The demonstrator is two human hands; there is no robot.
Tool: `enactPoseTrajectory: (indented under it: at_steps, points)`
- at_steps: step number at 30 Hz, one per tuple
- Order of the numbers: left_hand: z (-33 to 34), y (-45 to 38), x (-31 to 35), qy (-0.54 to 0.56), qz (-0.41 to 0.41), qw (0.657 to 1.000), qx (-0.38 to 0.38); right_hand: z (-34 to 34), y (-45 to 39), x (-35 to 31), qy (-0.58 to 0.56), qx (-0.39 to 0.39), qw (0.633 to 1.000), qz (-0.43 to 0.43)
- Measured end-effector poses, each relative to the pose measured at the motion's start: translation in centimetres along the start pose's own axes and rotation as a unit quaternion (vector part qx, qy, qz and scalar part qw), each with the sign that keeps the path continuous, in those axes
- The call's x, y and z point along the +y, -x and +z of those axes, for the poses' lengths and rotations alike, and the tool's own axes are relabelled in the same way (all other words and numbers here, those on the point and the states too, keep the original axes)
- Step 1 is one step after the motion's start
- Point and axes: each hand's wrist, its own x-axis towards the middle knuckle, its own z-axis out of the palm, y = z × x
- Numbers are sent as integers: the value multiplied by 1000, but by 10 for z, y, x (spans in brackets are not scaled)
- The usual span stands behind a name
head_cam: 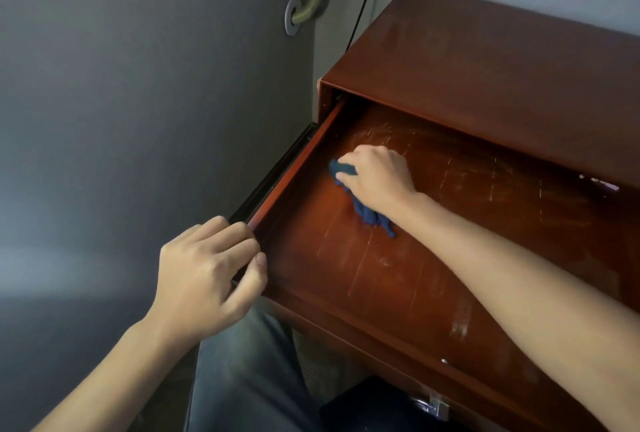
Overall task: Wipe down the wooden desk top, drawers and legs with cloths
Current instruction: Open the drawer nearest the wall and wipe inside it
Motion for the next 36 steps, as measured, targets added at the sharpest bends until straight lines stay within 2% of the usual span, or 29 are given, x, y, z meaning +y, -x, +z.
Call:
enactPoseTrajectory:
  at_steps: [2,4,6,8,10,13,15,16,18,21,23,29,31,34,36]
  points:
    - [2,3,0,-10,-6,1000,2,4,12,-27,11,-8,998,-57]
    - [2,4,0,-22,-16,1000,7,6,36,-61,-44,-50,985,-158]
    - [2,3,2,-26,-18,999,9,-1,52,-73,-141,-137,954,-225]
    - [2,2,2,-28,-16,999,2,-8,47,-66,-204,-217,923,-245]
    - [0,1,3,-31,-9,999,-10,-5,33,-55,-174,-213,932,-237]
    - [-5,-3,8,-57,23,998,-25,0,2,-27,-88,-104,981,-136]
    - [-5,-5,18,-64,55,995,-49,5,-1,-20,-70,-52,992,-88]
    - [-2,-4,23,-57,69,994,-64,6,5,-26,-71,-44,992,-90]
    - [5,-1,34,-43,74,993,-79,5,29,-44,-110,-61,984,-128]
    - [10,1,35,-40,48,996,-57,3,66,-60,-211,-140,943,-218]
    - [9,1,33,-36,46,997,-50,5,82,-50,-234,-173,926,-241]
    - [5,1,27,-41,65,986,-145,-26,151,30,-233,-226,928,-184]
    - [3,-2,28,-45,71,980,-180,-40,179,55,-199,-212,942,-168]
    - [0,-5,33,-58,68,974,-210,-41,198,60,-134,-168,962,-170]
    - [-2,-7,33,-61,72,971,-221,-34,189,49,-171,-185,956,-152]
